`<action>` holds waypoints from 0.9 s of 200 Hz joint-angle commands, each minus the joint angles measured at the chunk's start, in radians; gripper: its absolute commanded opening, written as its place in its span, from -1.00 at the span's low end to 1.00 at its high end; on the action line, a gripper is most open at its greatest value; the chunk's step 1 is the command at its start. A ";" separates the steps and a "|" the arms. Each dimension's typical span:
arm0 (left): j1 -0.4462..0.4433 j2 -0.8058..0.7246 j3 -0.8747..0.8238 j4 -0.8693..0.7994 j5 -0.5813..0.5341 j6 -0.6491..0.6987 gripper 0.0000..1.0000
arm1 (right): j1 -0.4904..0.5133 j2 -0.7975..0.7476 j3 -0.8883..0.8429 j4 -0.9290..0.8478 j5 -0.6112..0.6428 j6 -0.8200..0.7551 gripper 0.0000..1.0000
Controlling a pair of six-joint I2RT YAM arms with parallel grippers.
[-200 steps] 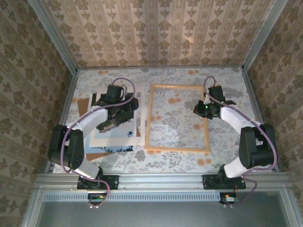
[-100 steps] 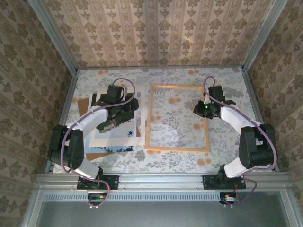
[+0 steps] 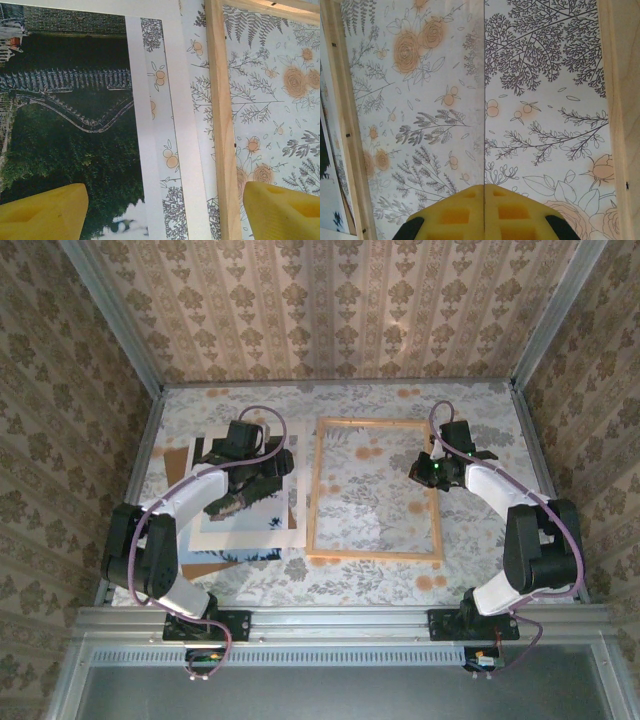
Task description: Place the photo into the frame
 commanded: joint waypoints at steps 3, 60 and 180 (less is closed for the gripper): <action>-0.005 -0.003 0.020 -0.018 -0.005 0.023 0.65 | -0.004 0.011 0.038 -0.013 0.021 -0.017 -1.00; -0.005 0.000 0.027 -0.021 -0.005 0.024 0.65 | -0.004 0.023 0.038 -0.013 0.026 -0.022 -1.00; -0.008 0.008 0.033 -0.023 -0.004 0.027 0.66 | -0.004 0.026 0.037 -0.024 0.042 -0.028 -1.00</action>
